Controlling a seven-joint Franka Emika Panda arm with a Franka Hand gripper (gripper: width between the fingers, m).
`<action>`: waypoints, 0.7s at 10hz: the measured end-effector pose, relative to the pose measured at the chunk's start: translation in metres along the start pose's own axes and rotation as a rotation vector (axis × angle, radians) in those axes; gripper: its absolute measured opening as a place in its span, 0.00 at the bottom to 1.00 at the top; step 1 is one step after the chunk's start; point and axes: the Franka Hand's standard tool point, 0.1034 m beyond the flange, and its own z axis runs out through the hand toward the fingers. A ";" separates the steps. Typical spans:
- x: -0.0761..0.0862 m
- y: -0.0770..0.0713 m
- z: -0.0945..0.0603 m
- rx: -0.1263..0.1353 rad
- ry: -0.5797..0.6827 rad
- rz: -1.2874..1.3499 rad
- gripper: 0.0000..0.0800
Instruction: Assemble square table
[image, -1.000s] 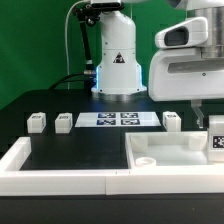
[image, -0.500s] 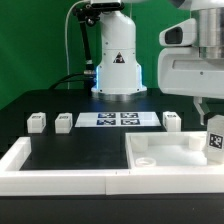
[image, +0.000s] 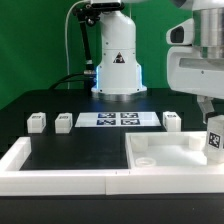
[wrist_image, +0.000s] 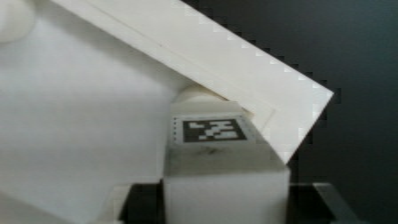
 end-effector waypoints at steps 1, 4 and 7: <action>0.000 0.000 0.000 0.000 0.000 -0.039 0.69; 0.001 0.000 0.001 0.001 -0.001 -0.178 0.77; 0.001 0.000 0.001 0.002 -0.001 -0.461 0.81</action>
Offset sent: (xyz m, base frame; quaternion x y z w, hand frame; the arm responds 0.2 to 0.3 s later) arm -0.0017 0.0015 -0.0014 0.0118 -0.0054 -0.0950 0.9954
